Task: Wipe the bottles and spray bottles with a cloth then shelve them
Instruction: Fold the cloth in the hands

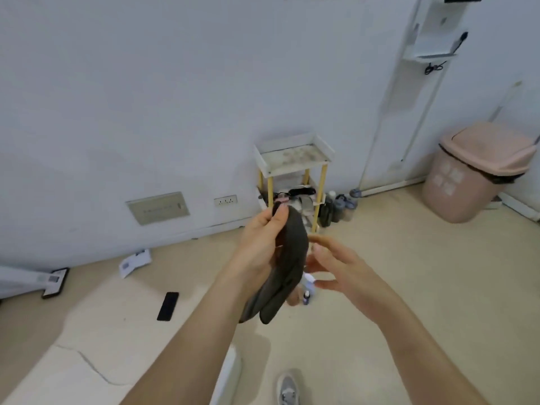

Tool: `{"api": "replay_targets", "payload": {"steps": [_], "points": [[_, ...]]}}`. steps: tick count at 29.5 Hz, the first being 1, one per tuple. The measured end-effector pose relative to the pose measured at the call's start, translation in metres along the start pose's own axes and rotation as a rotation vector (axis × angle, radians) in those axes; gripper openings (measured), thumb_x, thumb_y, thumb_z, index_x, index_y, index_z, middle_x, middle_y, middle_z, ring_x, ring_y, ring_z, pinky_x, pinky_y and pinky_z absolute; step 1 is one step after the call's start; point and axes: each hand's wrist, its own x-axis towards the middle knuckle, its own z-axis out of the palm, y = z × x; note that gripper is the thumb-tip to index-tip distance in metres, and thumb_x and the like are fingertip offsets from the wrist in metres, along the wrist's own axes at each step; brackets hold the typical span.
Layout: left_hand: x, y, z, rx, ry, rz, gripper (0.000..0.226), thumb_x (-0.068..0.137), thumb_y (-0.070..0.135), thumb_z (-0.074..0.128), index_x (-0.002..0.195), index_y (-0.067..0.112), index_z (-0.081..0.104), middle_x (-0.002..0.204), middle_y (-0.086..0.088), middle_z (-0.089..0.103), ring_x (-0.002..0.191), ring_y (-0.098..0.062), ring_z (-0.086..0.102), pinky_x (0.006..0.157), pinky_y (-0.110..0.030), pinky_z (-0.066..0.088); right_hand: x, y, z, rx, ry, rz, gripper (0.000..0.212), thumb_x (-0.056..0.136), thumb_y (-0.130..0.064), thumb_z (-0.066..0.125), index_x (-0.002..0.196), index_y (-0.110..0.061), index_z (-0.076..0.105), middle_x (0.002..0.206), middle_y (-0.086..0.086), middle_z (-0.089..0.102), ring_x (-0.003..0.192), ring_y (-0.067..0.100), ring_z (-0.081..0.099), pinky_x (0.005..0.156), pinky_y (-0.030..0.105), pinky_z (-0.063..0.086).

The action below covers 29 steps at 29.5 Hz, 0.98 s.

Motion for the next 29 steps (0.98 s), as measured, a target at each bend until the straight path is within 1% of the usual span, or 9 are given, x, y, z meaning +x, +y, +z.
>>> {"api": "replay_targets", "payload": {"steps": [3, 5, 7, 13, 17, 21, 23, 26, 29], "points": [[0.059, 0.022, -0.015, -0.074, -0.044, 0.076, 0.018, 0.099, 0.02, 0.051, 0.102, 0.014, 0.068, 0.083, -0.006, 0.07, 0.076, -0.02, 0.066, 0.069, -0.034, 0.056, 0.053, 0.009, 0.02, -0.075, -0.263, 0.032, 0.037, 0.089, -0.048, 0.064, 0.123, -0.037, 0.056, 0.094, -0.012, 0.068, 0.084, 0.008, 0.063, 0.074, 0.028, 0.049], [0.102, 0.037, -0.023, -0.095, -0.033, 0.15, 0.016, 0.097, 0.016, 0.053, 0.105, 0.014, 0.067, 0.086, -0.005, 0.069, 0.075, -0.018, 0.066, 0.068, -0.032, 0.057, 0.096, 0.004, 0.028, -0.021, -0.181, -0.013, 0.012, 0.096, -0.026, 0.063, 0.107, -0.028, 0.062, 0.076, -0.014, 0.067, 0.064, -0.001, 0.061, 0.058, 0.014, 0.046], [0.15, 0.053, -0.03, -0.105, 0.025, 0.209, 0.015, 0.097, 0.015, 0.054, 0.106, 0.016, 0.067, 0.089, -0.005, 0.068, 0.075, -0.016, 0.065, 0.068, -0.03, 0.057, 0.147, -0.005, 0.024, 0.072, -0.057, -0.064, 0.015, 0.098, -0.012, 0.056, 0.097, -0.023, 0.067, 0.069, -0.012, 0.066, 0.058, 0.0, 0.06, 0.05, 0.012, 0.044], [0.288, 0.085, -0.056, 0.21, 0.31, 0.214, 0.017, 0.1, 0.021, 0.054, 0.115, 0.026, 0.062, 0.098, 0.008, 0.072, 0.086, -0.007, 0.07, 0.068, -0.021, 0.056, 0.288, -0.042, -0.046, -0.152, 0.229, -0.258, 0.02, 0.099, -0.021, 0.055, 0.091, -0.031, 0.071, 0.078, -0.016, 0.069, 0.077, -0.003, 0.062, 0.064, 0.012, 0.044], [0.356, 0.077, -0.065, 0.605, 0.456, 0.138, 0.01, 0.096, 0.025, 0.058, 0.095, 0.029, 0.067, 0.086, 0.011, 0.069, 0.08, -0.006, 0.063, 0.065, -0.023, 0.049, 0.34, -0.054, -0.099, -0.049, 0.365, -0.192, 0.03, 0.095, -0.029, 0.06, 0.078, -0.007, 0.072, 0.061, 0.0, 0.06, 0.055, 0.011, 0.055, 0.052, 0.024, 0.041], [0.411, 0.075, -0.061, 0.792, 0.333, 0.086, 0.02, 0.087, 0.012, 0.062, 0.072, 0.023, 0.068, 0.061, 0.009, 0.066, 0.057, -0.003, 0.06, 0.05, -0.015, 0.045, 0.37, -0.038, -0.141, 0.623, 0.114, 0.032, 0.026, 0.088, -0.021, 0.056, 0.087, -0.005, 0.077, 0.085, 0.019, 0.073, 0.072, 0.026, 0.07, 0.058, 0.028, 0.057], [0.437, 0.078, -0.062, 0.842, 0.225, 0.047, 0.017, 0.09, 0.016, 0.062, 0.077, 0.023, 0.071, 0.065, 0.009, 0.069, 0.061, -0.003, 0.063, 0.052, -0.014, 0.046, 0.385, -0.018, -0.152, 0.663, 0.1, 0.027, 0.023, 0.086, -0.011, 0.055, 0.093, -0.003, 0.075, 0.091, 0.021, 0.071, 0.08, 0.032, 0.067, 0.064, 0.033, 0.058], [0.478, 0.078, -0.067, 0.858, 0.153, 0.005, 0.015, 0.094, 0.027, 0.061, 0.085, 0.023, 0.073, 0.084, 0.001, 0.073, 0.082, -0.016, 0.068, 0.073, -0.031, 0.054, 0.406, 0.012, -0.157, 0.482, 0.285, 0.053, 0.027, 0.09, 0.01, 0.048, 0.096, -0.004, 0.071, 0.085, 0.014, 0.07, 0.08, 0.028, 0.064, 0.065, 0.031, 0.054], [0.52, 0.065, -0.076, 0.842, 0.077, 0.069, 0.02, 0.096, 0.028, 0.06, 0.081, 0.03, 0.073, 0.079, 0.011, 0.073, 0.079, -0.005, 0.068, 0.068, -0.025, 0.055, 0.427, 0.038, -0.146, 0.473, 0.646, 0.116, 0.025, 0.09, 0.008, 0.056, 0.092, -0.01, 0.073, 0.081, 0.006, 0.074, 0.081, 0.024, 0.066, 0.065, 0.026, 0.054]]}}
